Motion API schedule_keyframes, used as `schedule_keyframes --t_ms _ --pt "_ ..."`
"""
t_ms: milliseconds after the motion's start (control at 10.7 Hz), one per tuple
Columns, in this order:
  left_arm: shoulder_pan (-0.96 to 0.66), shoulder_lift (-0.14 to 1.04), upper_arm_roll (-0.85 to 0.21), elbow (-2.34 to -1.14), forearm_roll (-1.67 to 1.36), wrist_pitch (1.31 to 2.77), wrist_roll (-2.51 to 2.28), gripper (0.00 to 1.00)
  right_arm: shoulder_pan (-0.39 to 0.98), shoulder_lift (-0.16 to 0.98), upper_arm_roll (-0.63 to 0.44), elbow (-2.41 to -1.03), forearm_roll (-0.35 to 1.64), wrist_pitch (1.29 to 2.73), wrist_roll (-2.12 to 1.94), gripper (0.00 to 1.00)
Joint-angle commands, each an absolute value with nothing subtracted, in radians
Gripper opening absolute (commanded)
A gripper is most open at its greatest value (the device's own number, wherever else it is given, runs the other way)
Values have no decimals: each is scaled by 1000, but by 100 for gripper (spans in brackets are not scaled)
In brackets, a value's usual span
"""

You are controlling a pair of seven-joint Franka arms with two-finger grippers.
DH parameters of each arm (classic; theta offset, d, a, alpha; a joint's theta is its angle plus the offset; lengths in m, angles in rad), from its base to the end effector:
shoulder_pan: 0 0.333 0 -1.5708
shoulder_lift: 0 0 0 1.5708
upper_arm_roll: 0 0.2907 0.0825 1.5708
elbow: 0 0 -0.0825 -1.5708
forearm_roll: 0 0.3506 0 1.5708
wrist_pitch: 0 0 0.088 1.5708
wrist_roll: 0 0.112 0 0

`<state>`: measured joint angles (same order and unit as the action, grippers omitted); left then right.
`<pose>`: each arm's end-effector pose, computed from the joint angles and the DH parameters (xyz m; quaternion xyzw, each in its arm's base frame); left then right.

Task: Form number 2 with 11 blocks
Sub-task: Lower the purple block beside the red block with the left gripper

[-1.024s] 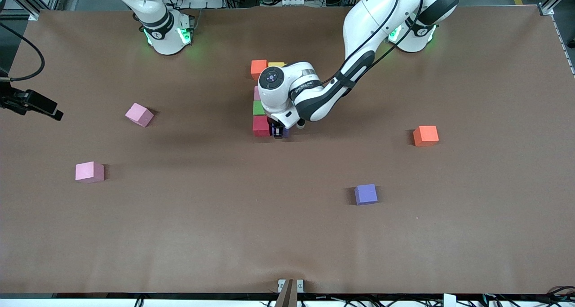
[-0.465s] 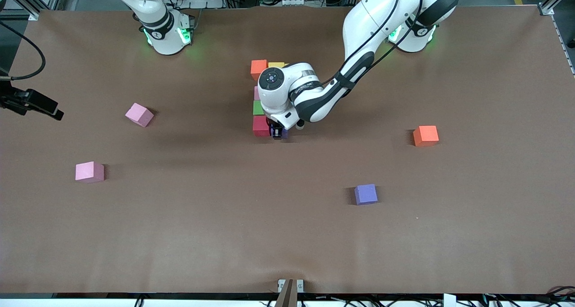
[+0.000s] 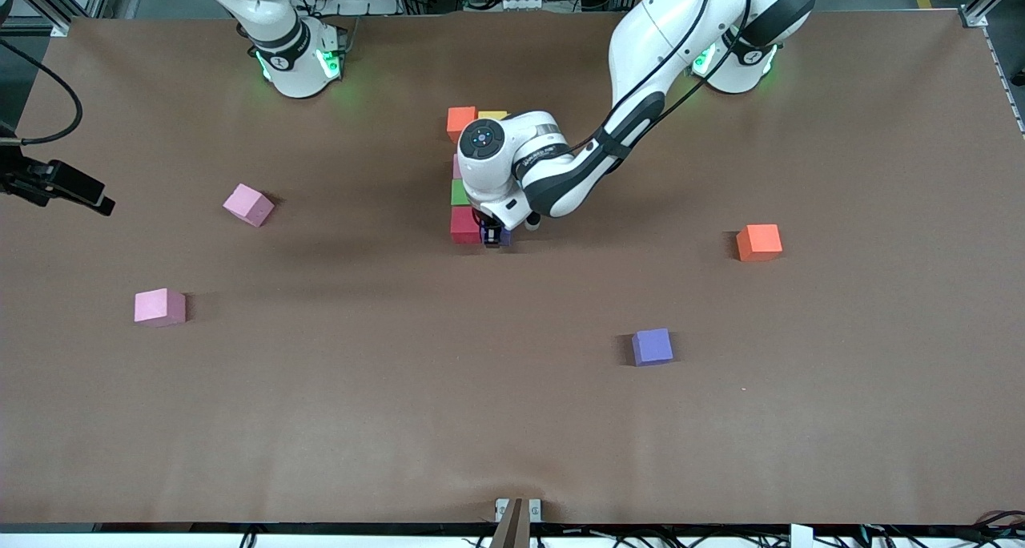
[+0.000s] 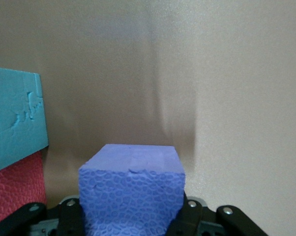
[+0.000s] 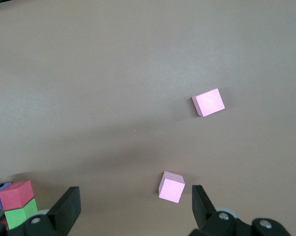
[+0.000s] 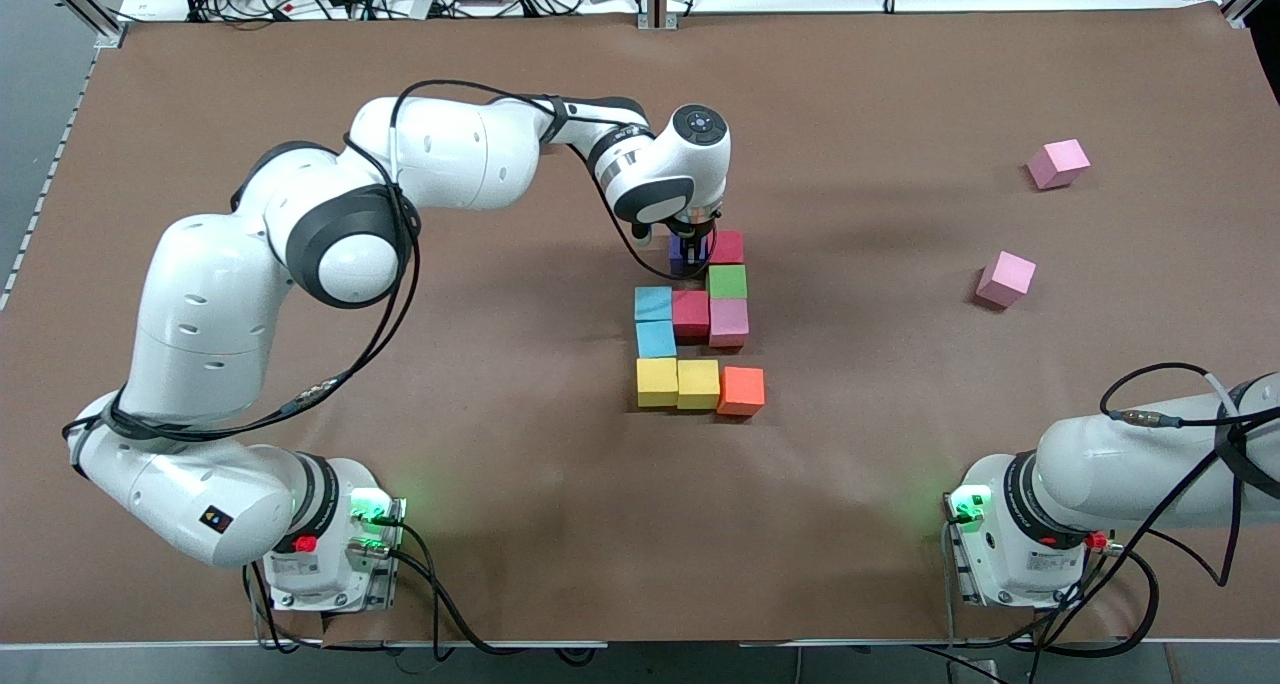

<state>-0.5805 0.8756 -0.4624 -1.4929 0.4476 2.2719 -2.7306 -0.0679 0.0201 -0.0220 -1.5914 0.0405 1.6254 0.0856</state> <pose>0.3895 -0.5444 0.1860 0.7165 0.6976 -0.0067 0.0041 0.5298 -0.0433 0.5795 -0.9958 0.0886 -0.0070 0.0200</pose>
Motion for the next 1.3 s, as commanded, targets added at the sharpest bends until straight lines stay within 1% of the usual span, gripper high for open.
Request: schedule_keyframes --t_ms 0,186,279,372,1210 --pt "-600 893 -453 -1468 463 2276 -2815 0 -63 29 -25 -1575 32 1617 77 100" --pt "-600 896 -453 -1468 463 2276 -2815 0 -63 29 -25 -1575 34 1620 77 100" --pt "-600 894 -453 -1470 463 2276 -2815 24 -61 29 -25 -1575 35 1620 77 100" --pt "-600 894 -453 -1470 465 2276 -2813 99 -61 29 -25 -1575 35 1620 77 100" --pt "-597 867 -454 -1471 471 2267 -2803 100 -61 29 -25 -1575 37 1618 77 100"
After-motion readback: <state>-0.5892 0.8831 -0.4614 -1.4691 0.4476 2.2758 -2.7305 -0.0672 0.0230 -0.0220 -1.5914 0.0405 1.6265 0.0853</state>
